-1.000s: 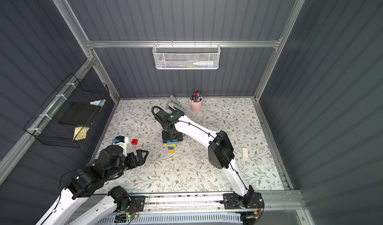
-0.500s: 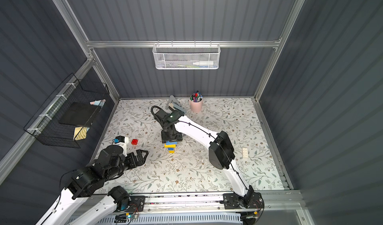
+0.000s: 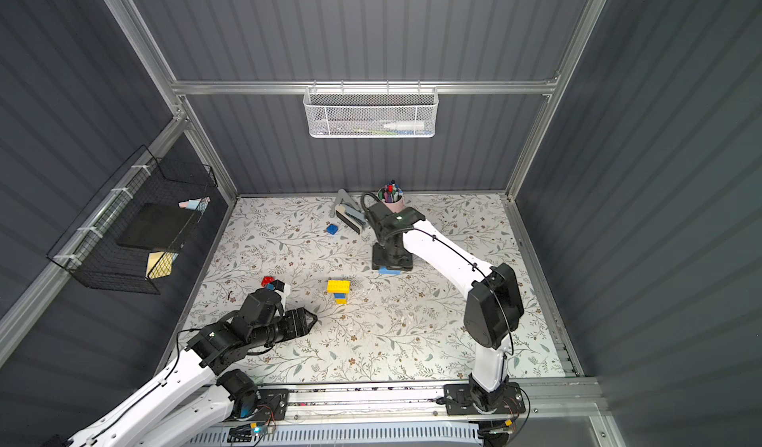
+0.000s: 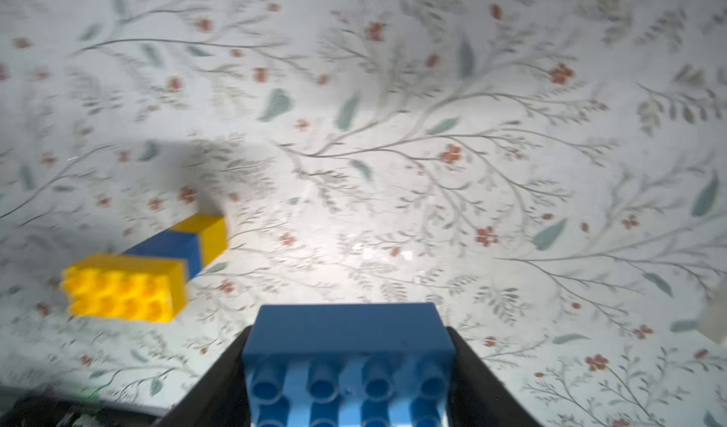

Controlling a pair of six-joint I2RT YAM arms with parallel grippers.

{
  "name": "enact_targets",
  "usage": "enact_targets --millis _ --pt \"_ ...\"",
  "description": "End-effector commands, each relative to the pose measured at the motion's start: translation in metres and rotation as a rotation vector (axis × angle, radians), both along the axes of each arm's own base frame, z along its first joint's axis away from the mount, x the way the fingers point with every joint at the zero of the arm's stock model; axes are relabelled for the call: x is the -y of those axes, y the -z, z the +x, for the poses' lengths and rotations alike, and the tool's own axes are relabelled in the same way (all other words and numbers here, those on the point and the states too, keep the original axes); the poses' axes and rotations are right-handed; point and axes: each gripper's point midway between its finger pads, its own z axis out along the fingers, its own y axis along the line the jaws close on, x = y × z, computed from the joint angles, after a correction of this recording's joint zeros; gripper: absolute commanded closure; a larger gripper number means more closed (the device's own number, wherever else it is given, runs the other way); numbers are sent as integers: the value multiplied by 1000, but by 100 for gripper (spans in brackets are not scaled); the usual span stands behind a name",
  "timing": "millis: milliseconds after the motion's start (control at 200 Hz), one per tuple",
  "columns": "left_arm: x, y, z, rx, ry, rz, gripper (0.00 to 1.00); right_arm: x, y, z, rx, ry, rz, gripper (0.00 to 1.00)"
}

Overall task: Assemble a spoon with lego
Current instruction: Place the lego brick at the center of the board.

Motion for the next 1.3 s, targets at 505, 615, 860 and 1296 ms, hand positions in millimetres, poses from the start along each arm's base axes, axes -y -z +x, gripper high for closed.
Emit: enact_targets --millis 505,615,860,1296 --pt "43 29 39 -23 58 -13 45 29 104 -13 -156 49 -22 11" --pt "43 31 46 -32 54 20 45 32 96 -19 -145 4 -17 8" --pt "45 30 64 -38 49 77 46 43 89 -41 -148 -77 -45 8" --pt "31 25 89 -27 47 109 46 38 97 -46 -153 -268 -192 9"
